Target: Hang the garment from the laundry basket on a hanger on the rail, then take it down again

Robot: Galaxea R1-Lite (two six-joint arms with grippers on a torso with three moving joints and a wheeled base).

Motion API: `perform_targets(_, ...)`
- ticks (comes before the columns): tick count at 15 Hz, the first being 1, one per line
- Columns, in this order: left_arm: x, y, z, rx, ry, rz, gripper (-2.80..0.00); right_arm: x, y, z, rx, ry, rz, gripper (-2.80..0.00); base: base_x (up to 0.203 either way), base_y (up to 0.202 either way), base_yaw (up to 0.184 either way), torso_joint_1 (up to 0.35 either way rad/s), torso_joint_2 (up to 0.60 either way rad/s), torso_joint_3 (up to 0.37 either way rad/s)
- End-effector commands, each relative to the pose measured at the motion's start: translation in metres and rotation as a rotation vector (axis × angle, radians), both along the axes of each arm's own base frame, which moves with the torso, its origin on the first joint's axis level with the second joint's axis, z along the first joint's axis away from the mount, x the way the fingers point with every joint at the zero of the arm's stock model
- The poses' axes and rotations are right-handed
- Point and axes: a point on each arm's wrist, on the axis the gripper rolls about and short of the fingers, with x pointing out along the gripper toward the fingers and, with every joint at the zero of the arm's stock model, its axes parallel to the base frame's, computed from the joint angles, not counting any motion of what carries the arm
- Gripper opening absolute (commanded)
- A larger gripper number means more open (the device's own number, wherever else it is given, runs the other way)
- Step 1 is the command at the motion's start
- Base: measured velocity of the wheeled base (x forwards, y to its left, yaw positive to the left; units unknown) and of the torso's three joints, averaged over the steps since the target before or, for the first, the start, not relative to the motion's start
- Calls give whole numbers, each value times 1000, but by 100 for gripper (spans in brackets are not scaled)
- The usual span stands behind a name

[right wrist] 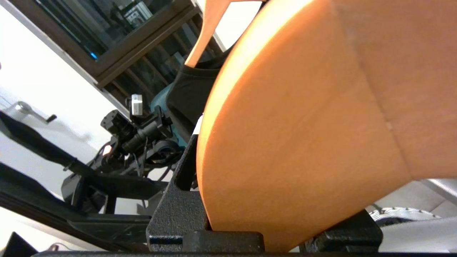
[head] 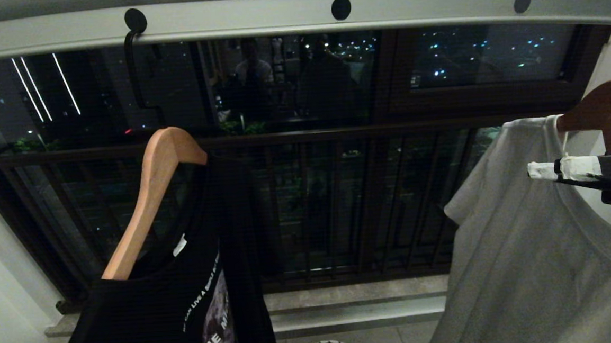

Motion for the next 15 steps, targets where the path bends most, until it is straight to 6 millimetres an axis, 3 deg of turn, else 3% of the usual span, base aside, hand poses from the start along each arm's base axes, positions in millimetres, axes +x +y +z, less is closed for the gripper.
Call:
perform_targets(1,0,0,-1,0,2,0,-280,-6,1,4,-1,-21,7,-280,0,0,0,0,0,0)
perform_targets(7,0,0,-1,0,2,0,-280,-18,2,13,-6,-72,7,-280,0,0,0,-42,97,52)
perform_targets(15,0,0,-1,0,2,0,-280,-23,2,27,-13,-131,7,-280,0,0,0,-120,267,144)
